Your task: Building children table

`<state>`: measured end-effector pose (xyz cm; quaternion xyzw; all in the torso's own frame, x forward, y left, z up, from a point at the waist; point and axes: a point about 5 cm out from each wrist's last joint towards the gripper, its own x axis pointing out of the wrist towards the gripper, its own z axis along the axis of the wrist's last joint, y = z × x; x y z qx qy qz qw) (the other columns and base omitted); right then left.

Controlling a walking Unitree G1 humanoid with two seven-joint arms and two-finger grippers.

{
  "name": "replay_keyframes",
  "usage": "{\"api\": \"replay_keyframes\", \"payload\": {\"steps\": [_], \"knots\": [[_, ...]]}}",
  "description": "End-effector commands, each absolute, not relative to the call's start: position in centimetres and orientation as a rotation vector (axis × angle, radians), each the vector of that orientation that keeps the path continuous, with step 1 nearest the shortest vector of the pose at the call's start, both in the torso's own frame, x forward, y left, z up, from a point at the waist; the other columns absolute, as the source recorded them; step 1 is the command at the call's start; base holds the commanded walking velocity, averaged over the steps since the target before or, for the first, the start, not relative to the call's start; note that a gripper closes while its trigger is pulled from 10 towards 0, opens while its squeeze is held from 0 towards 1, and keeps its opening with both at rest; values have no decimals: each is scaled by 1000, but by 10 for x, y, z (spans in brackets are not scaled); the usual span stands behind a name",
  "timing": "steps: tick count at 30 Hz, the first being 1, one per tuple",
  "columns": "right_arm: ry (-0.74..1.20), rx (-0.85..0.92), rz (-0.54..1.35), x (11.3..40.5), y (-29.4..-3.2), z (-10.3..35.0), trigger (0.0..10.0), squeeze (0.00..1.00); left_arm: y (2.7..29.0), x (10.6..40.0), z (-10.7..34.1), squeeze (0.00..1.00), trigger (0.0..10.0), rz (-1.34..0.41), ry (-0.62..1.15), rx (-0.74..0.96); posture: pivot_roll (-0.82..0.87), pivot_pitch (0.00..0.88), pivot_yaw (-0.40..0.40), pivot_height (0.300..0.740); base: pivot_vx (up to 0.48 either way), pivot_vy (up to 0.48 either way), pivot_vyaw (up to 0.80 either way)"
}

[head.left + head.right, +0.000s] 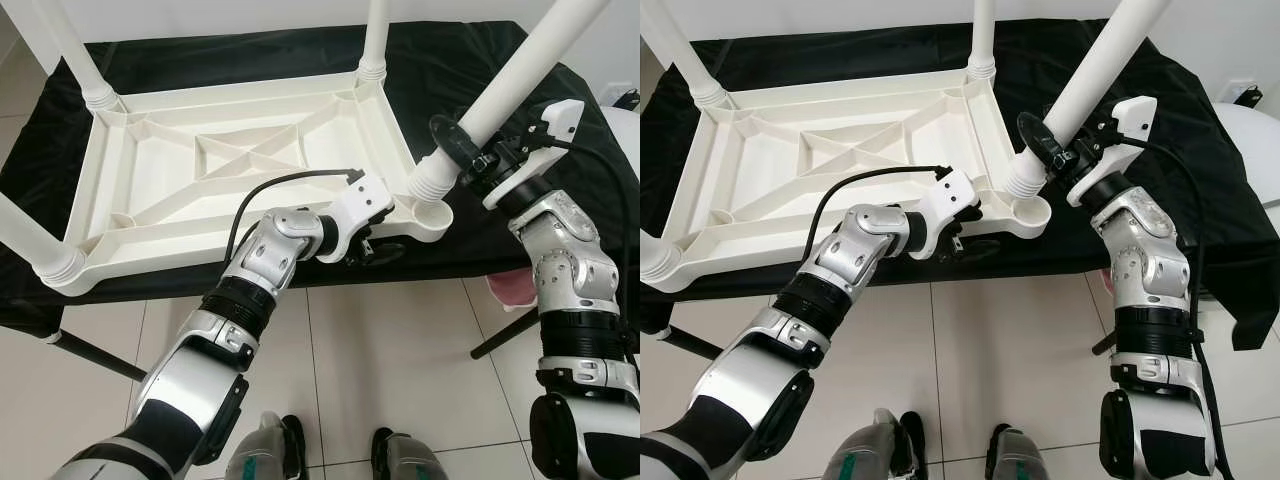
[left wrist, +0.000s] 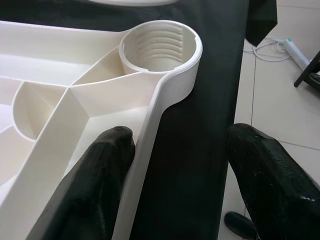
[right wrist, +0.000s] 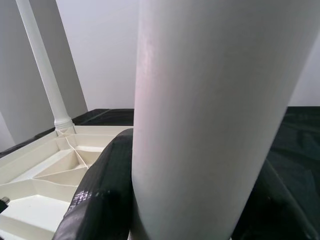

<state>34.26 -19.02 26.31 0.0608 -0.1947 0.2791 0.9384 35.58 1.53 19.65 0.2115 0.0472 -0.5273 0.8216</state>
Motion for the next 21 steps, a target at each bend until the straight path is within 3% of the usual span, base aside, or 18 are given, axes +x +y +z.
{"api": "replay_keyframes", "payload": {"steps": [1,18,19,21], "knots": [[-410,127,577,339,-191,266,10000,0,20,365,192,0,10000,-923,88,472,-164,134,58,740,0,0,0],[-414,125,561,340,-193,269,10000,0,32,374,186,0,10000,-882,137,506,-153,158,62,740,0,0,0],[-413,124,563,339,-193,268,10000,0,32,375,187,0,4235,-883,137,505,-153,158,62,740,0,0,0],[-413,124,563,339,-193,268,10000,0,32,375,187,0,4235,-883,137,505,-153,158,62,740,0,0,0]]}}
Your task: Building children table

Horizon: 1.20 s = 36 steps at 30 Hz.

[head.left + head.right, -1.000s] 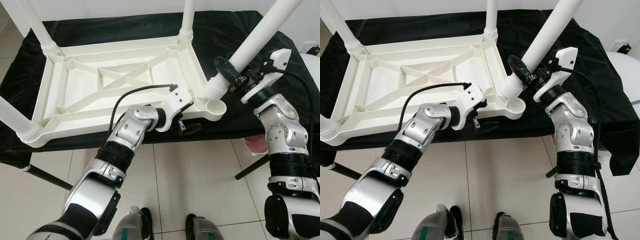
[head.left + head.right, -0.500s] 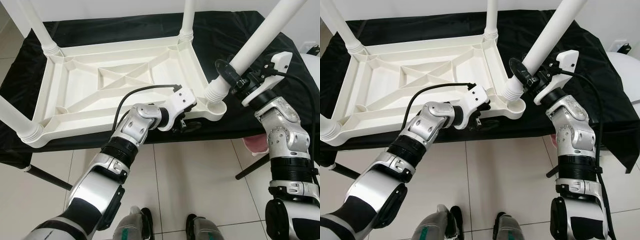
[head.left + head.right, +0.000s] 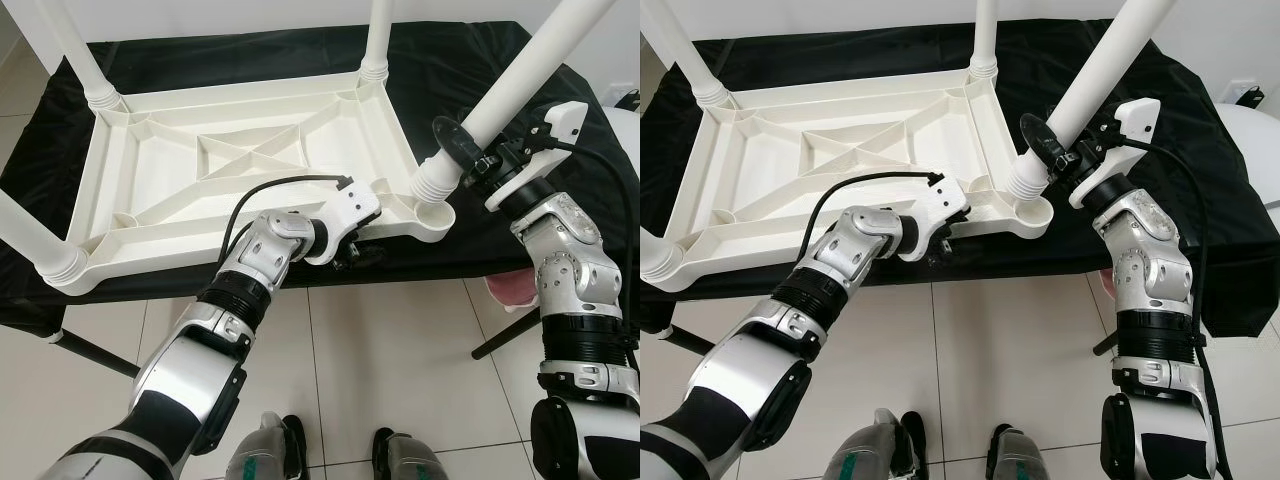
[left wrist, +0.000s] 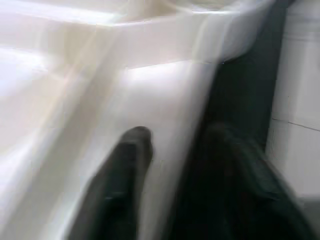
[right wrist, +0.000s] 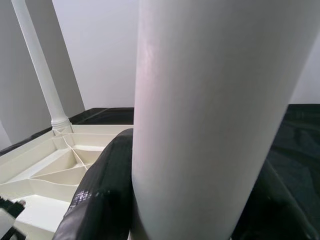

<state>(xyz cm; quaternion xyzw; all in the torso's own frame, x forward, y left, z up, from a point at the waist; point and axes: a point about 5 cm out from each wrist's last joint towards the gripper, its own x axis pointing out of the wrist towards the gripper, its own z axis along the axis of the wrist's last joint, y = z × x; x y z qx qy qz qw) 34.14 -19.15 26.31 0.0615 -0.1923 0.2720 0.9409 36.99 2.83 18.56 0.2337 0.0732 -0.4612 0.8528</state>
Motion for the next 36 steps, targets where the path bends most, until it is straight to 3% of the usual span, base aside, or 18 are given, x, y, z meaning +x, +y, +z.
{"api": "replay_keyframes", "payload": {"steps": [1,4,5,6,8,9,15,36], "knots": [[-410,120,566,338,-193,268,10000,0,33,374,187,0,0,-893,131,499,-153,158,62,740,0,0,0],[-407,117,568,338,-194,268,10000,0,34,375,187,0,0,-896,130,500,-154,165,64,740,0,0,0],[-404,114,569,337,-194,267,10000,0,34,375,188,0,1373,-904,128,506,-154,165,64,740,0,0,0],[-401,108,571,337,-195,267,10000,0,35,375,187,0,4431,-912,132,515,-154,165,64,740,0,0,0],[-401,108,571,337,-195,267,10000,0,35,375,187,0,4431,-912,132,515,-154,165,64,740,0,0,0],[-399,104,573,336,-196,267,10000,0,36,375,187,0,10000,-924,139,521,-154,165,64,740,0,0,0],[-396,97,577,336,-198,268,10000,0,36,373,186,0,10000,-968,146,547,-157,170,65,740,0,0,0],[-394,78,594,337,-197,270,10000,0,23,342,198,0,10000,-1386,65,643,-158,173,73,740,0,0,0]]}}
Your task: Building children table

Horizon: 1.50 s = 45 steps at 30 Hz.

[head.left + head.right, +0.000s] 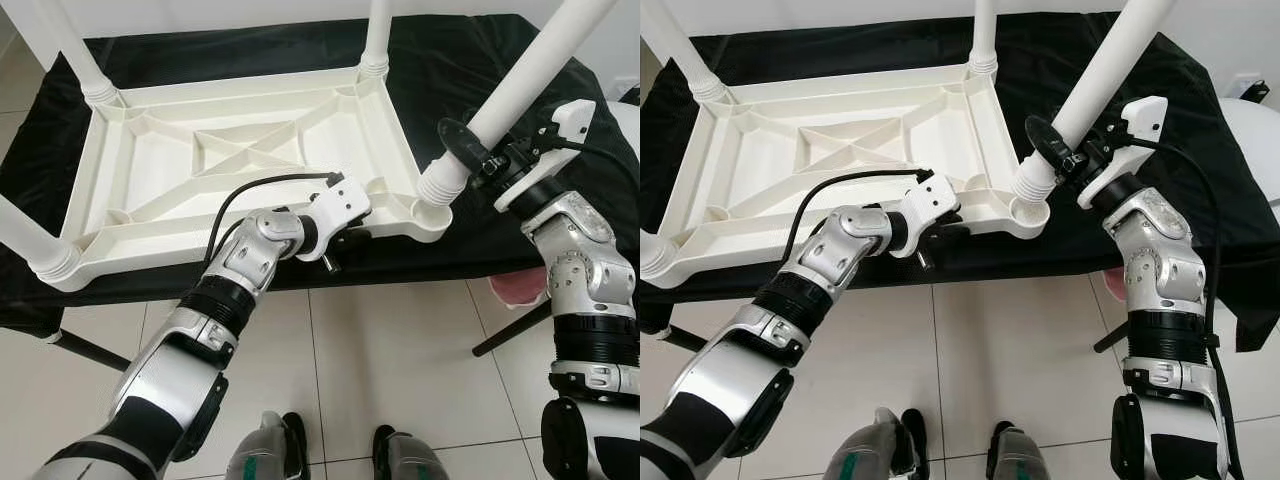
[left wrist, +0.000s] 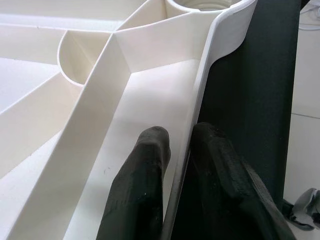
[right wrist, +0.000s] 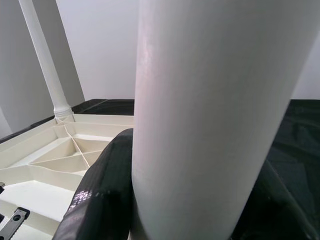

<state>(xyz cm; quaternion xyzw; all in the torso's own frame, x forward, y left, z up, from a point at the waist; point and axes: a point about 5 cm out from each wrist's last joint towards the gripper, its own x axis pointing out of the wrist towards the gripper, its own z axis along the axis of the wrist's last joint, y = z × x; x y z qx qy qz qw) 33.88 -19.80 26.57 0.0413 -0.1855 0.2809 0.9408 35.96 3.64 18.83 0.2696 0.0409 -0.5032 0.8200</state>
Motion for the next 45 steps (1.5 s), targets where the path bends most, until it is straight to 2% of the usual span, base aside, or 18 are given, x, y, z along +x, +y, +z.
{"api": "replay_keyframes", "payload": {"steps": [1,6,20,21,23,24,26,27,28,29,30,42,45], "knots": [[-394,78,594,337,-197,270,10000,0,23,342,198,0,10000,-1386,65,643,-158,173,73,740,0,0,0],[-392,76,596,335,-198,270,10000,0,29,331,195,0,10000,-1500,77,674,-158,173,75,740,0,0,0],[-386,74,617,334,-196,268,10000,0,46,318,187,0,10000,-1614,137,666,-154,170,76,740,0,0,0],[-384,73,619,334,-196,267,10000,0,51,314,185,0,7569,-1640,151,658,-153,168,76,740,0,0,0],[-384,73,619,334,-196,267,10000,0,51,314,185,0,7569,-1640,151,658,-153,168,76,740,0,0,0],[-383,72,621,334,-196,267,10000,0,55,312,185,0,0,-1653,160,652,-153,168,76,740,0,0,0],[-383,71,622,334,-196,267,10000,0,58,309,185,0,0,-1674,162,645,-153,168,76,740,0,0,0],[-384,70,624,334,-195,267,10000,0,59,308,184,0,3490,-1669,170,650,-152,161,74,740,0,0,0],[-384,70,624,334,-195,267,10000,0,59,308,184,0,3490,-1669,170,650,-152,161,74,740,0,0,0],[-384,71,625,334,-195,267,10000,0,59,308,184,0,8549,-1668,172,655,-152,161,74,740,0,0,0],[-385,71,626,334,-195,267,10000,0,59,307,183,0,10000,-1666,171,665,-151,157,73,740,0,0,0],[-393,62,634,333,-195,270,10000,0,56,313,187,0,10000,-1622,182,648,-155,161,73,740,0,0,0],[-395,60,632,333,-196,271,10000,0,60,325,189,0,10000,-1531,201,627,-154,166,72,740,0,0,0]]}}
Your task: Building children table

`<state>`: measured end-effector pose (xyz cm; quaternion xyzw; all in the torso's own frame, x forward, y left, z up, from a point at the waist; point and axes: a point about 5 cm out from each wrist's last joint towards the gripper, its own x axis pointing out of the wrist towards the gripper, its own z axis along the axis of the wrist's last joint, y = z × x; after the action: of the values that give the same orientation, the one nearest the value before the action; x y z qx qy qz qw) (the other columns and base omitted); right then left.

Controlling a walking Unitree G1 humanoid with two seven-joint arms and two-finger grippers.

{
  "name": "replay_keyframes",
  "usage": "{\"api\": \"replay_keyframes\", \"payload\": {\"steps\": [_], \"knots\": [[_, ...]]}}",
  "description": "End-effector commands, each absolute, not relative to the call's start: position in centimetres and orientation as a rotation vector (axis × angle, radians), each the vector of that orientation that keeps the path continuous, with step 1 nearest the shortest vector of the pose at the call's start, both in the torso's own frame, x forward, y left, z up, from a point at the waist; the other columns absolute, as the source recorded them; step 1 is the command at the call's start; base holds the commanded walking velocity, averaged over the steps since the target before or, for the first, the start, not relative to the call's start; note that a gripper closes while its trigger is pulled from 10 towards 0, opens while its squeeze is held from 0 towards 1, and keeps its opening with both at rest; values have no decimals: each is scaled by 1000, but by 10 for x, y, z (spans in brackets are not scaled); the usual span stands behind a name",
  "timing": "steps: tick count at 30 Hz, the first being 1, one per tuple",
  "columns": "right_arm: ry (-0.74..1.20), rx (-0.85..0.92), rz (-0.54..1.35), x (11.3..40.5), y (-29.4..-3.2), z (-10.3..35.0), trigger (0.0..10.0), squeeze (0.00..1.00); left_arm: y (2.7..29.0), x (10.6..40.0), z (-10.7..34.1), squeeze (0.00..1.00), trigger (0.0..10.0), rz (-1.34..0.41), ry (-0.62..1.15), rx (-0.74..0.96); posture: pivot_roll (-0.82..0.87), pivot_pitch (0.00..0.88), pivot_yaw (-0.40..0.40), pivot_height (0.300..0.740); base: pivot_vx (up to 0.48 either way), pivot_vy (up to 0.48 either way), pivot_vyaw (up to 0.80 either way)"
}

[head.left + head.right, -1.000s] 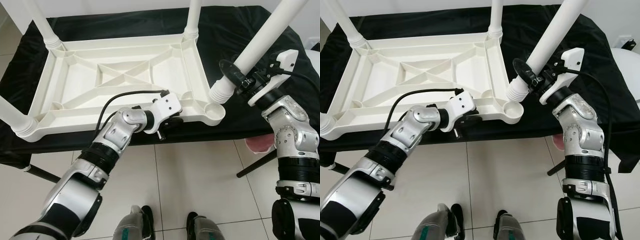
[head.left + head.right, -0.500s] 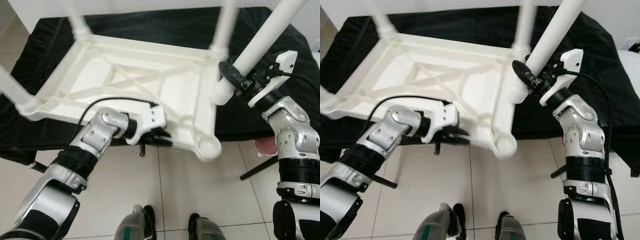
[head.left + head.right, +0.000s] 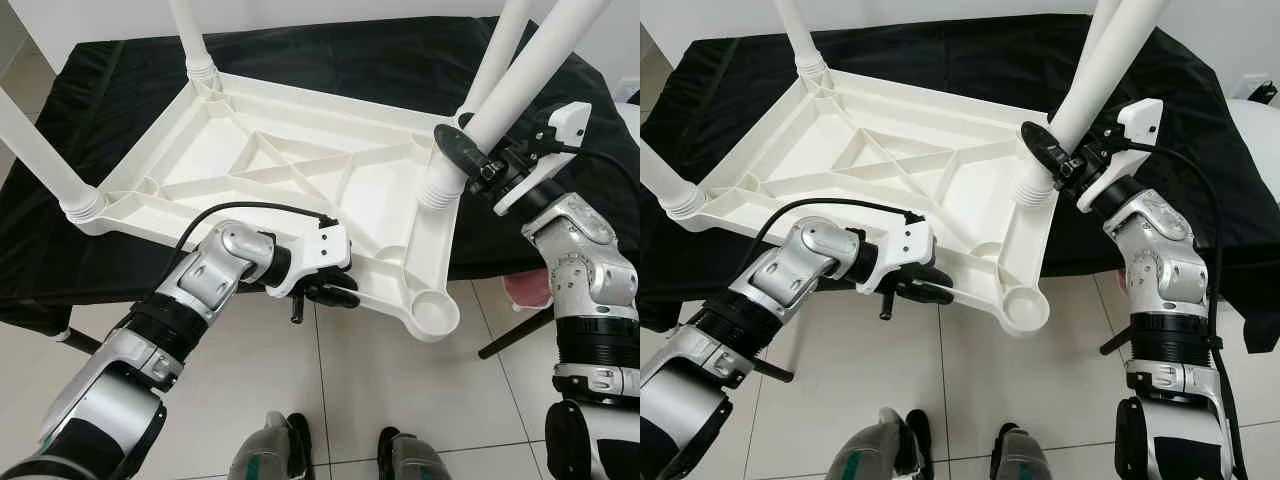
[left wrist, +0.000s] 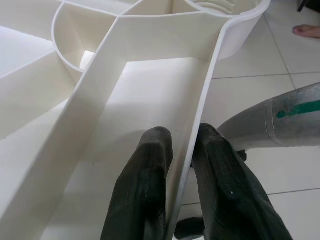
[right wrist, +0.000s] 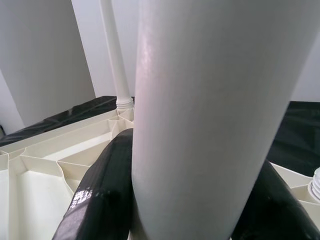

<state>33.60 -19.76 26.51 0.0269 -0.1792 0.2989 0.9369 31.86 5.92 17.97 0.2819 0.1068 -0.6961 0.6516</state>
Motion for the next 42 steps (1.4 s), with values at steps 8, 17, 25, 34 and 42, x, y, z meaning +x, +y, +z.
{"api": "replay_keyframes", "payload": {"steps": [8,17,25,34,42], "knots": [[-398,61,629,332,-196,271,10000,0,71,339,193,0,10000,-1457,216,621,-153,169,74,740,0,0,0],[-406,63,619,331,-197,271,10000,0,103,369,213,0,10000,-1243,224,633,-152,174,82,740,0,0,0],[-408,67,616,330,-197,271,10000,0,111,383,221,0,10000,-1097,215,576,-152,177,84,740,0,0,0],[-408,65,622,331,-197,272,10000,0,106,382,219,1000,10000,-1164,212,563,-151,176,80,740,0,0,0],[-410,63,618,331,-198,273,10000,0,102,382,218,0,10000,-1186,204,584,-154,177,81,740,0,0,0]]}}
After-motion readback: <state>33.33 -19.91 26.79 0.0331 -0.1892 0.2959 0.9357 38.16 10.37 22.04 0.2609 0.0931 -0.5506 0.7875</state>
